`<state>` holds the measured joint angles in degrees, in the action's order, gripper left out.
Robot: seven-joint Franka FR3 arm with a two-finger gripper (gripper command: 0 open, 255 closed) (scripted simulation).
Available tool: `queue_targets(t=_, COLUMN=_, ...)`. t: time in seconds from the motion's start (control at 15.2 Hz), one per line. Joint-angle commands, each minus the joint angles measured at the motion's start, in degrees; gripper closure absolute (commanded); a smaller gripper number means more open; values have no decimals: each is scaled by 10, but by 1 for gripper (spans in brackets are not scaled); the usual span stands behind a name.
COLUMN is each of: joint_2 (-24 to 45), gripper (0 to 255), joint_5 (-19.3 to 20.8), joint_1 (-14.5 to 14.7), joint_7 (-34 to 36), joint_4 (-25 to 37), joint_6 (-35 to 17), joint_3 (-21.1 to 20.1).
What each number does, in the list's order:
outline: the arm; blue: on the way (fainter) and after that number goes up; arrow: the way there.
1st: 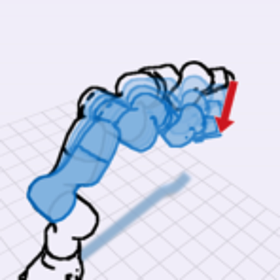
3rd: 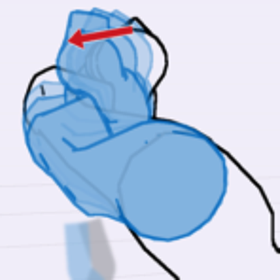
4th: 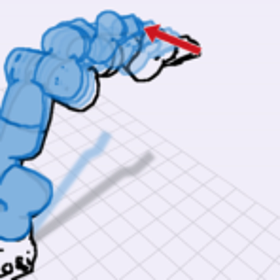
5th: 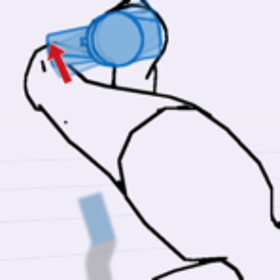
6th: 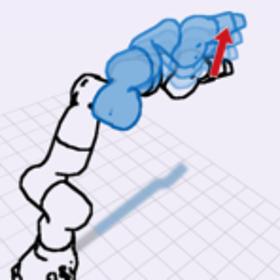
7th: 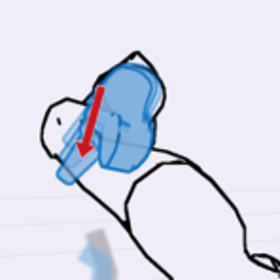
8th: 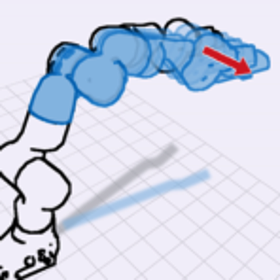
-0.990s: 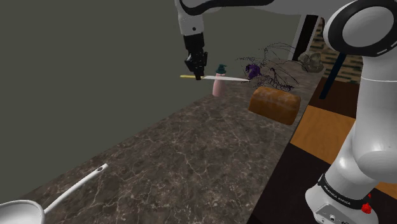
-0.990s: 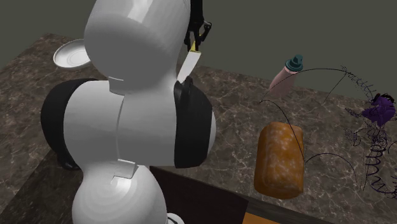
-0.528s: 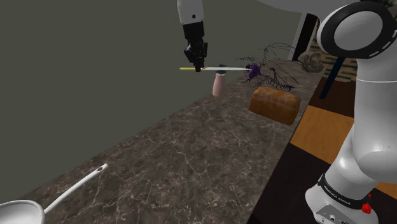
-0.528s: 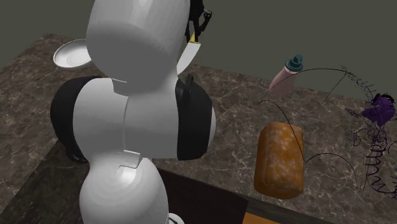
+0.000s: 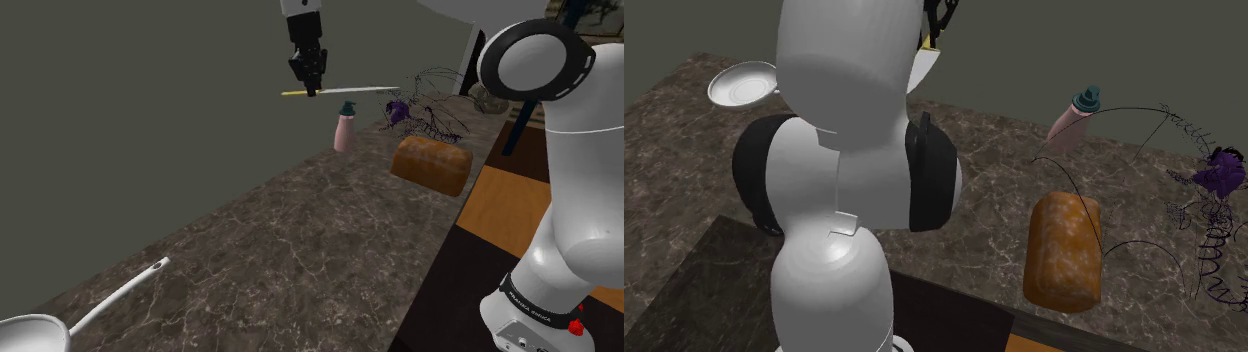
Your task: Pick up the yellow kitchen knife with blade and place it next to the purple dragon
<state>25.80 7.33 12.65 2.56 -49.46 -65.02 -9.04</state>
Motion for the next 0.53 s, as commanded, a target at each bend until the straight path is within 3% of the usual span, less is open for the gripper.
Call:
queue_targets(t=0.0, joint_2=25, gripper=255, joint_5=5, joint_1=6, joint_7=-2, joint_4=56, joint_6=31, joint_3=1)
queue_targets(t=0.2, joint_2=-43, gripper=255, joint_5=-3, joint_1=-33, joint_7=-36, joint_4=-53, joint_6=-12, joint_3=8)
queue_targets(t=0.46, joint_2=-101, gripper=255, joint_5=-8, joint_1=-75, joint_7=-86, joint_4=-139, joint_6=-45, joint_3=23)
